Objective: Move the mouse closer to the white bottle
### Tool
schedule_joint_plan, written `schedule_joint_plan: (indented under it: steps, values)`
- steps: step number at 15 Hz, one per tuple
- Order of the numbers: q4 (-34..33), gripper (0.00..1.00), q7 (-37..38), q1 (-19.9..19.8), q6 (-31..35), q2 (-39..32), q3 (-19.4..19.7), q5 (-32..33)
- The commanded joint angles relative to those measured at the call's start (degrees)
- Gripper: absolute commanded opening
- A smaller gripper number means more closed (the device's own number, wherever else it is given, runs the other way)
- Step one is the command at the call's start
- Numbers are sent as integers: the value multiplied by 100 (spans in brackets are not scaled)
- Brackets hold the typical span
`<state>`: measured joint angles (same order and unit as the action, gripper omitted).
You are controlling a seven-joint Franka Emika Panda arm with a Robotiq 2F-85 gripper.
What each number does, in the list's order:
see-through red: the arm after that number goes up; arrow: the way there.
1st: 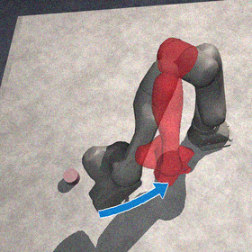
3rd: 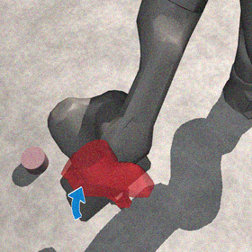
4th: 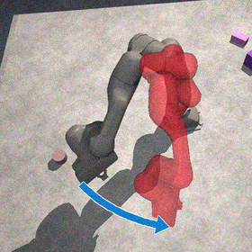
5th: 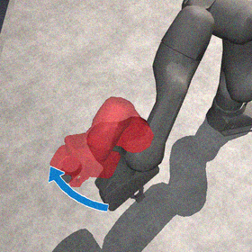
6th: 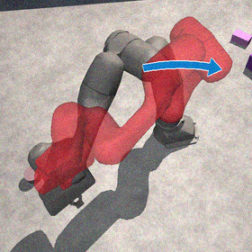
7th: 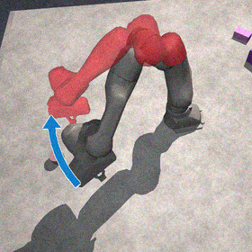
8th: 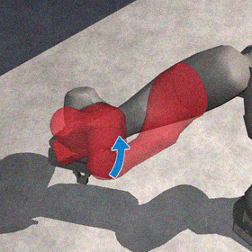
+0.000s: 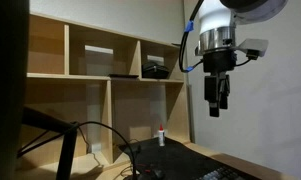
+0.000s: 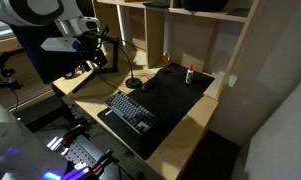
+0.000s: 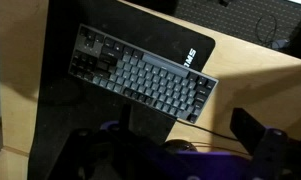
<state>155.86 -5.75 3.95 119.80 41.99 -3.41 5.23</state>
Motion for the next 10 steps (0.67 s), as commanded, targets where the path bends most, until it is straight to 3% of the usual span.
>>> schedule_joint_plan:
  steps: [1, 3, 7, 10]
  values:
    - [-12, 100, 21, 34, -18, -2, 29, 23]
    - [-66, 100, 29, 60, -283, -30, 47, -64]
    - [-129, 100, 863, 42, -784, -61, 45, -740]
    - [-34, 100, 1565, -48, -377, 3, -14, -1235]
